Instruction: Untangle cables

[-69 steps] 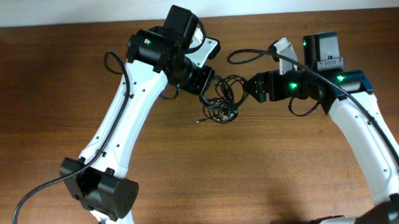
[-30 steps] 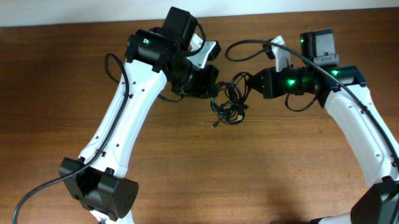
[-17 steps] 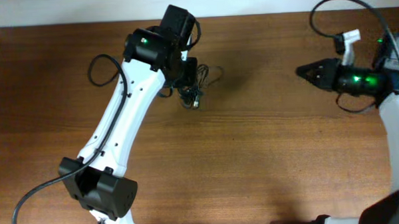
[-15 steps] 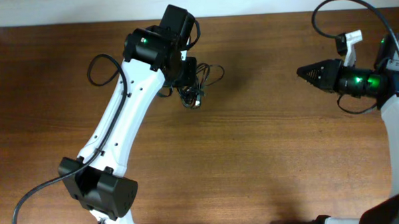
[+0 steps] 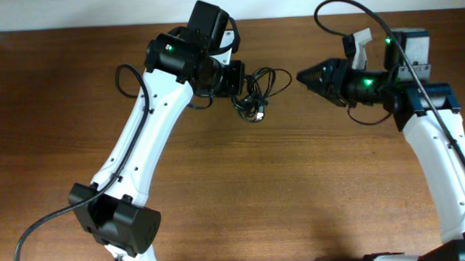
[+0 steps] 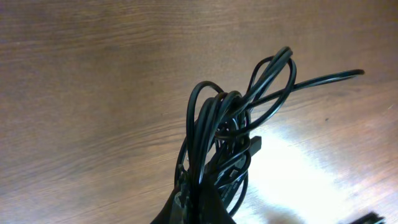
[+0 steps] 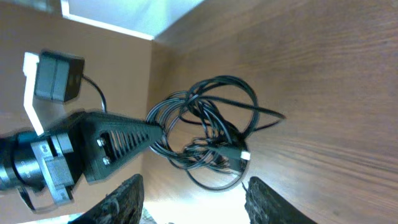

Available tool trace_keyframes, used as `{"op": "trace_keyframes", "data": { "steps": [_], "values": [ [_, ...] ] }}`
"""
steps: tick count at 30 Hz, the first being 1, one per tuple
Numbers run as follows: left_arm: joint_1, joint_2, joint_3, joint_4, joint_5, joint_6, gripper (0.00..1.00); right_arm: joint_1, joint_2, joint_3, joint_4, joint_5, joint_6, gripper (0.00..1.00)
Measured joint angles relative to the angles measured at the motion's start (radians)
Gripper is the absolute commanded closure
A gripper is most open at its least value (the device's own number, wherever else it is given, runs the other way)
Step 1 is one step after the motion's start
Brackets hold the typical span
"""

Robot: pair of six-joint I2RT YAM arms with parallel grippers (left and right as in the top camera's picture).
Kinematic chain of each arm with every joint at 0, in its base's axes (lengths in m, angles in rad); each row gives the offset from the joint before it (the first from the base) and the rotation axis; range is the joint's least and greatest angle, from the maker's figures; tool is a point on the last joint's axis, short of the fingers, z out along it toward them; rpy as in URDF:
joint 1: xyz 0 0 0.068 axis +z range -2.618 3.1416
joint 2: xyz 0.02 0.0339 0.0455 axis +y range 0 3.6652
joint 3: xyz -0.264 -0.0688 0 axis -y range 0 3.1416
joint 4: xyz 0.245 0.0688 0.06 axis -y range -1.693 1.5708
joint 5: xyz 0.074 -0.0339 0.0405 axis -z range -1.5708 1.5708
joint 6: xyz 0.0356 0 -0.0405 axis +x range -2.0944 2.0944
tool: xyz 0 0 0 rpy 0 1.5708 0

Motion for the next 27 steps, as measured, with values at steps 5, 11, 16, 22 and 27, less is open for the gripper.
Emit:
{"op": "trace_keyframes", "data": {
  "steps": [5, 11, 16, 22, 27],
  "values": [
    [0.000, 0.000, 0.000, 0.027, 0.024, -0.097, 1.00, 0.075, 0.014, 0.000, 0.183, 0.043, 0.234, 0.47],
    [-0.001, 0.000, 0.000, 0.060, 0.114, -0.130, 1.00, 0.158, 0.126, 0.000, 0.265, 0.109, 0.364, 0.47],
    [-0.005, 0.000, 0.000, 0.061, 0.174, -0.135, 1.00, 0.175, 0.218, 0.000, 0.439, 0.134, 0.414, 0.49],
    [-0.045, 0.000, 0.000, 0.068, 0.177, -0.135, 1.00, 0.205, 0.264, -0.001, 0.586, 0.151, 0.472, 0.96],
    [-0.046, 0.000, 0.000, 0.073, 0.097, -0.135, 1.00, 0.165, 0.264, -0.001, 0.693, 0.056, 0.477, 0.96]
  ]
}}
